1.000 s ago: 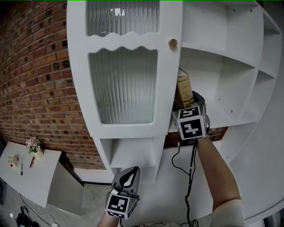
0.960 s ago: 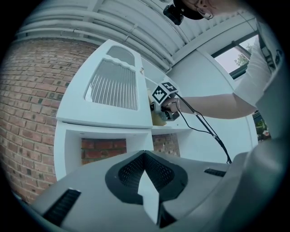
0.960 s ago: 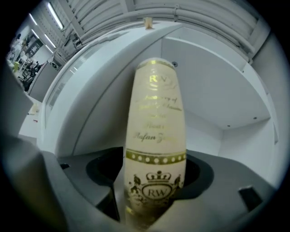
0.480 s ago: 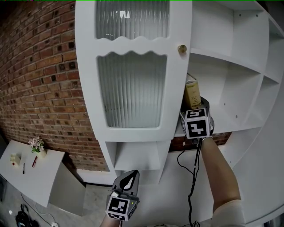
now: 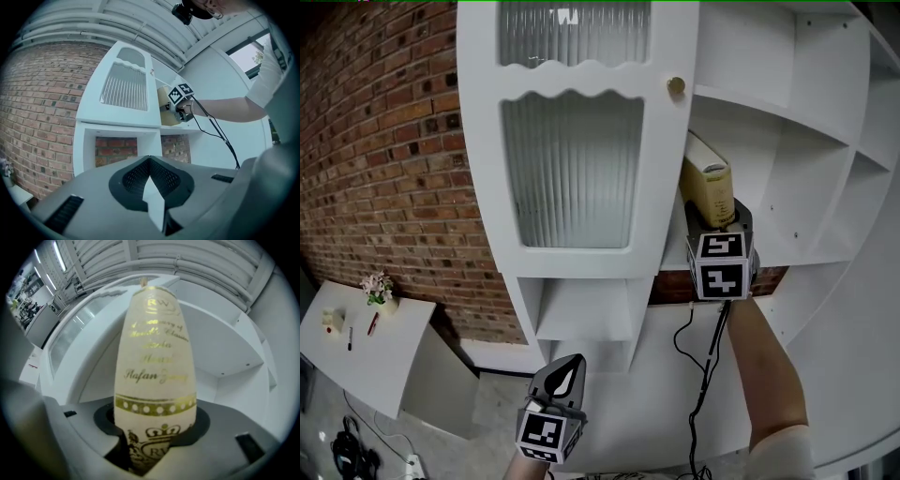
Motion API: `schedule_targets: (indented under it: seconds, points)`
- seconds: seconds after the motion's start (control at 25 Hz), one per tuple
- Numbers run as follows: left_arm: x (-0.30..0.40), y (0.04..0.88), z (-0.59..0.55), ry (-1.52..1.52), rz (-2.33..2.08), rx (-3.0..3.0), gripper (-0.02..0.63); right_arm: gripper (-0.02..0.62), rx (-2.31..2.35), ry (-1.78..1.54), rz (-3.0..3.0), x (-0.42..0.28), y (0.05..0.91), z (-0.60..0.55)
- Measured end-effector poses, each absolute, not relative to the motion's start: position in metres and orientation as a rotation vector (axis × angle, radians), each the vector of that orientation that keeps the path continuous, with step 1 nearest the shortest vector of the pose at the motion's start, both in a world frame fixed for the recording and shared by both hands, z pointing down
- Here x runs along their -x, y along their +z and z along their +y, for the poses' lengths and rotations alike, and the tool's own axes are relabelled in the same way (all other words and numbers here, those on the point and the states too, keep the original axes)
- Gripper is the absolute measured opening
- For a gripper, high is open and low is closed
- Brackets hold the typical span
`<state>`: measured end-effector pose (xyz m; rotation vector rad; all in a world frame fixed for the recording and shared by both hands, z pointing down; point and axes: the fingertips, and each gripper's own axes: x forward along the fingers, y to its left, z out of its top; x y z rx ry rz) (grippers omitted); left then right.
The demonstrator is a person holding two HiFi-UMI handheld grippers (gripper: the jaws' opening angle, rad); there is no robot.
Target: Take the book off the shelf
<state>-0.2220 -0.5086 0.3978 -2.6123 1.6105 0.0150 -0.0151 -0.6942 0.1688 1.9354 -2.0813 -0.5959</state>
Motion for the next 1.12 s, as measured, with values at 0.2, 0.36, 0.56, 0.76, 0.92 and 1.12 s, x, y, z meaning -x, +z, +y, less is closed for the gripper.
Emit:
schedule_targets:
  seconds: [0.2, 0.36, 0.56, 0.76, 0.92, 1.12]
  points:
    - [0.201, 0.397, -0.482, 0.003, 1.590, 2.612, 0.015, 0.236, -1.938, -0.680, -2.136, 0.009, 0.160, -0.640]
    - [0.176, 0.397, -0.452, -0.010, 1.572, 2.637, 0.015, 0.236, -1.930, -0.709, -2.199, -0.005, 0.162, -0.584]
    - [0.150, 0.392, -0.406, -0.018, 1.571, 2.628, 0.015, 0.236, -1.893, -0.710, -2.278, -0.020, 0.176, -0.512]
    - [0.123, 0.398, -0.352, -0.053, 1.563, 2.624, 0.015, 0.236, -1.861, -0.662, -2.338, -0.036, 0.216, -0.443]
    - [0.106, 0.401, -0.309, -0.065, 1.546, 2.632, 0.015, 0.236, -1.841, -0.551, -2.383, -0.050, 0.260, -0.392]
    - [0.095, 0.410, -0.277, -0.060, 1.560, 2.624, 0.015, 0.236, -1.812, -0.423, -2.397, -0.060, 0.338, -0.346]
